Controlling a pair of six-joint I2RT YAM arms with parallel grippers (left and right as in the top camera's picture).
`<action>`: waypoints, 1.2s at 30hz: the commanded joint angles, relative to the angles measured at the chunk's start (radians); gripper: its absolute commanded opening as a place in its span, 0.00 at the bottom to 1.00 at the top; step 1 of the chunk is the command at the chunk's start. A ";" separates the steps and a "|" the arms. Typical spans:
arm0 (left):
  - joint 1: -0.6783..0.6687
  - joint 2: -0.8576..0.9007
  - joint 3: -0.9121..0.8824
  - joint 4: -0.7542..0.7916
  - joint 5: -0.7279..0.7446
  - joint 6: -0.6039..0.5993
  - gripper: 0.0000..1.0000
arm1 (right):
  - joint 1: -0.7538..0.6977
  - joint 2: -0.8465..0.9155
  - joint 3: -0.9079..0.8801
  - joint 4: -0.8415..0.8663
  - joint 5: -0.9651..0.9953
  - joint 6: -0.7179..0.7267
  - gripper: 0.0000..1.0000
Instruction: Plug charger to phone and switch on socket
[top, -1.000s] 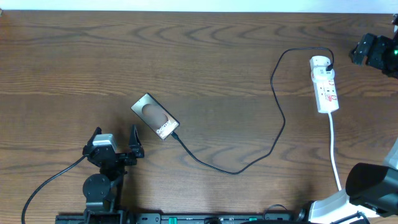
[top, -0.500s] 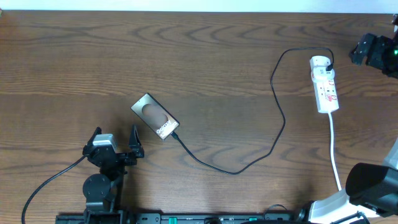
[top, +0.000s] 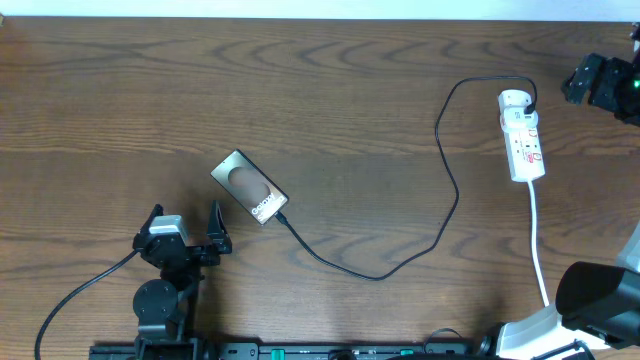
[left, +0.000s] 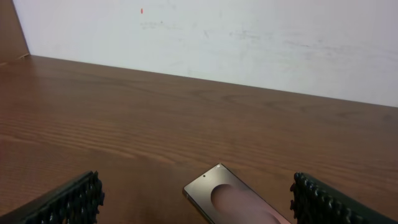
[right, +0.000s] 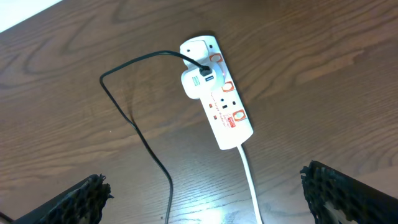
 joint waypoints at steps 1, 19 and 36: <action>-0.005 -0.006 -0.017 -0.037 -0.006 0.017 0.96 | 0.003 -0.014 0.011 -0.001 0.007 0.013 0.99; -0.005 -0.006 -0.017 -0.037 -0.006 0.017 0.96 | 0.220 -0.266 -0.138 0.532 -0.039 -0.092 0.99; -0.005 -0.006 -0.017 -0.037 -0.006 0.017 0.96 | 0.402 -0.823 -1.057 1.374 -0.040 -0.126 0.99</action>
